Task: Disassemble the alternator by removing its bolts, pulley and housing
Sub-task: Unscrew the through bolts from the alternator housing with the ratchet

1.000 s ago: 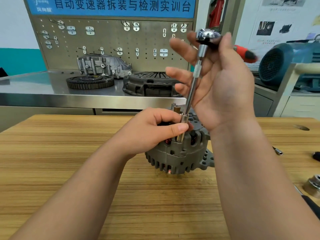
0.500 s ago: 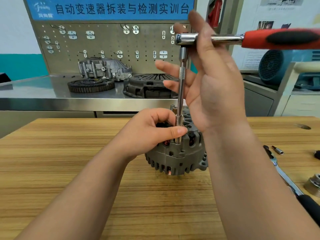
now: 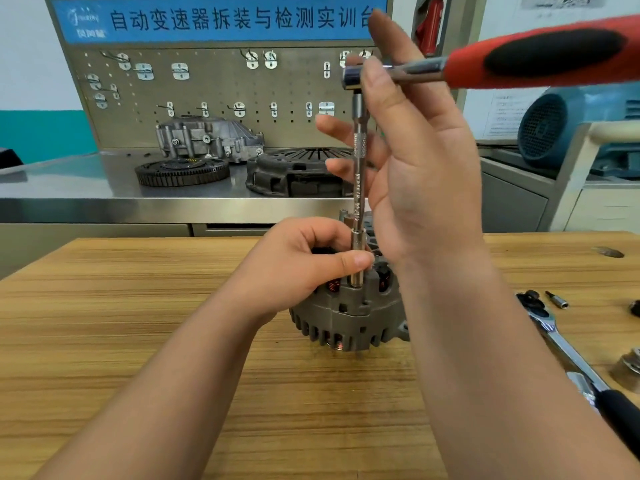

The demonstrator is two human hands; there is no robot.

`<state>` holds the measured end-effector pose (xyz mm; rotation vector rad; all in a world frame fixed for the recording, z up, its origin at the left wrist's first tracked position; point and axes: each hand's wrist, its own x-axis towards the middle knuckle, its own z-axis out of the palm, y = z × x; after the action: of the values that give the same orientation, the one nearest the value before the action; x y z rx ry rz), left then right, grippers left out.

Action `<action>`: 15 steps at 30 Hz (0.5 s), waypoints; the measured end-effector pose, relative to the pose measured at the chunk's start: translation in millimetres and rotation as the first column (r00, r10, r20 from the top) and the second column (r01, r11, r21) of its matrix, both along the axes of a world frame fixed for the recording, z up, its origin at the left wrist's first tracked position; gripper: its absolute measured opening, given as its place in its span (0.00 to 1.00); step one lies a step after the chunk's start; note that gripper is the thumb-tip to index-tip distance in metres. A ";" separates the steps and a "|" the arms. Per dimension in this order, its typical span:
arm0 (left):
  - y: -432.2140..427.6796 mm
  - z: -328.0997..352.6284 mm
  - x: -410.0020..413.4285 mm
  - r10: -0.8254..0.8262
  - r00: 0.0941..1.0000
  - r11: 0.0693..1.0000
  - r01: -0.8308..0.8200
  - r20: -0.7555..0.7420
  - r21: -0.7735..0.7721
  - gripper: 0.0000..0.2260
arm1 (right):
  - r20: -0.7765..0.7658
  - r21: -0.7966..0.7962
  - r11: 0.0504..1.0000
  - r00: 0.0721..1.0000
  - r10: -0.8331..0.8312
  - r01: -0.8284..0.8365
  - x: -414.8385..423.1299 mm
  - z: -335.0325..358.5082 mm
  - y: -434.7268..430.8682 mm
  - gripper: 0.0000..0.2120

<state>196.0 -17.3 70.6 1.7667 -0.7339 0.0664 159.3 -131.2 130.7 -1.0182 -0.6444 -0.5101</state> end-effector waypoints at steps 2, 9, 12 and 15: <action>0.8 -0.7 1.3 -0.019 1.000 1.000 0.019 -0.012 -0.003 0.08 | -0.012 -0.007 1.000 1.000 0.025 -0.025 -1.2 0.6 0.8 0.14; -1.9 1.0 -2.9 -0.055 0.998 0.997 0.052 -0.044 -0.063 0.08 | -0.138 0.081 0.986 0.979 0.153 -0.142 1.5 2.3 -8.5 0.15; -3.8 3.8 -2.8 -0.008 0.997 0.992 -0.002 -0.078 -0.128 0.09 | -0.096 0.100 0.986 0.985 0.146 -0.136 4.2 3.5 -13.2 0.13; -3.2 5.5 -2.4 0.003 0.997 0.994 -0.012 -0.082 -0.110 0.09 | -0.087 0.113 0.985 0.986 0.143 -0.133 6.5 4.5 -17.0 0.12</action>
<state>193.6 -20.5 76.1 1.6570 -0.6527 0.0390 165.8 -148.2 135.2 -0.8847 -0.5921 -0.3678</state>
